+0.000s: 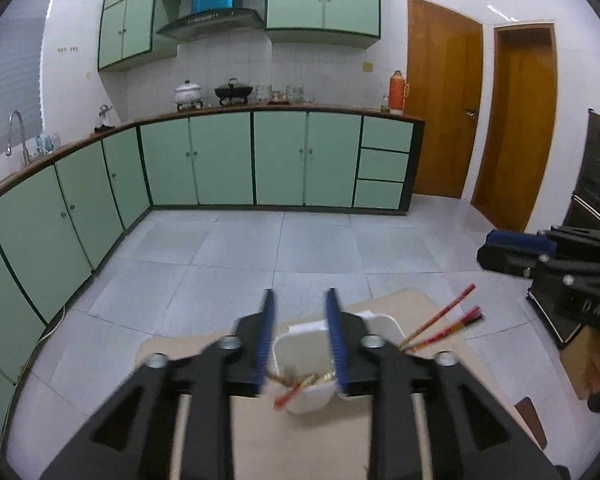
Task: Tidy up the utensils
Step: 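Open both tools to release the chopsticks into the cup holder, then move both open tools back toward the last two chopsticks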
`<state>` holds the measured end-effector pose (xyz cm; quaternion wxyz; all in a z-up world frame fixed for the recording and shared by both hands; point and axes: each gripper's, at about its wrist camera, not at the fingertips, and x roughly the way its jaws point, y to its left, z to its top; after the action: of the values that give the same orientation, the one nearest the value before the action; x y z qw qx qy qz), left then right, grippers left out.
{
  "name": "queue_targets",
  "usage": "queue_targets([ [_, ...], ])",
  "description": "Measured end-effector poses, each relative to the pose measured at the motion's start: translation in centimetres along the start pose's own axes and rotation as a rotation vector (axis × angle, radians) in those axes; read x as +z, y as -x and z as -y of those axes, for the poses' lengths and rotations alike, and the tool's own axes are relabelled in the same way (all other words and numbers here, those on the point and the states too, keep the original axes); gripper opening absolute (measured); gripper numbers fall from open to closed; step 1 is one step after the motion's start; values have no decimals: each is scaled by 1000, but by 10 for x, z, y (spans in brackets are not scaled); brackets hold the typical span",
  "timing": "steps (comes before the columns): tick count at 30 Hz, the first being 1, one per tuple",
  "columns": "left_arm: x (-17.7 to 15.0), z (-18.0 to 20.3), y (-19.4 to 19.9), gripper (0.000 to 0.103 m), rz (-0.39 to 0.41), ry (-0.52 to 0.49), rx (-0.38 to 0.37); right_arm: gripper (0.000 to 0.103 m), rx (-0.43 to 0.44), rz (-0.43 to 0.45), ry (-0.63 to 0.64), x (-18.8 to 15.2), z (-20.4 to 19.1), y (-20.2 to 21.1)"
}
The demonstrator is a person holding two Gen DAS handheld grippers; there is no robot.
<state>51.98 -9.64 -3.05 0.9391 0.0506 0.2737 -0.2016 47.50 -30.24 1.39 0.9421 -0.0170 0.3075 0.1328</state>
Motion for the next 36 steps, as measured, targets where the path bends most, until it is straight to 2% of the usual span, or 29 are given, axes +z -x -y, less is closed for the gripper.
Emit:
queue_targets([
  [3,-8,1,30,35,14,-18,3,27,18,59,10,-18,-6,35],
  [5,-15,0,50,40,23,-5,-8,27,33,79,17,-34,-11,54],
  [7,-29,-2,73,50,30,13,-14,31,40,94,25,-62,-17,74],
  [9,-47,0,92,52,28,5,-11,32,39,94,26,-91,-23,86],
  [11,-73,1,109,54,18,20,-21,32,25,79,40,-132,-32,95],
  [14,-109,5,128,61,10,37,-9,32,42,20,0,-192,-45,97],
  [16,-144,11,143,68,9,51,3,32,43,-18,-17,-231,-57,95],
  [18,-177,17,151,68,-2,55,12,32,53,-66,-42,-273,-71,88],
  [22,-238,34,160,68,-23,41,47,32,83,-141,-55,-329,-101,74],
  [26,-271,39,160,68,-95,103,47,32,110,-169,-19,-354,-123,70],
  [29,-275,38,163,68,-109,153,52,32,103,-179,33,-365,-134,69],
  [36,-270,40,160,68,-104,175,47,33,111,-175,51,-361,-133,59],
])
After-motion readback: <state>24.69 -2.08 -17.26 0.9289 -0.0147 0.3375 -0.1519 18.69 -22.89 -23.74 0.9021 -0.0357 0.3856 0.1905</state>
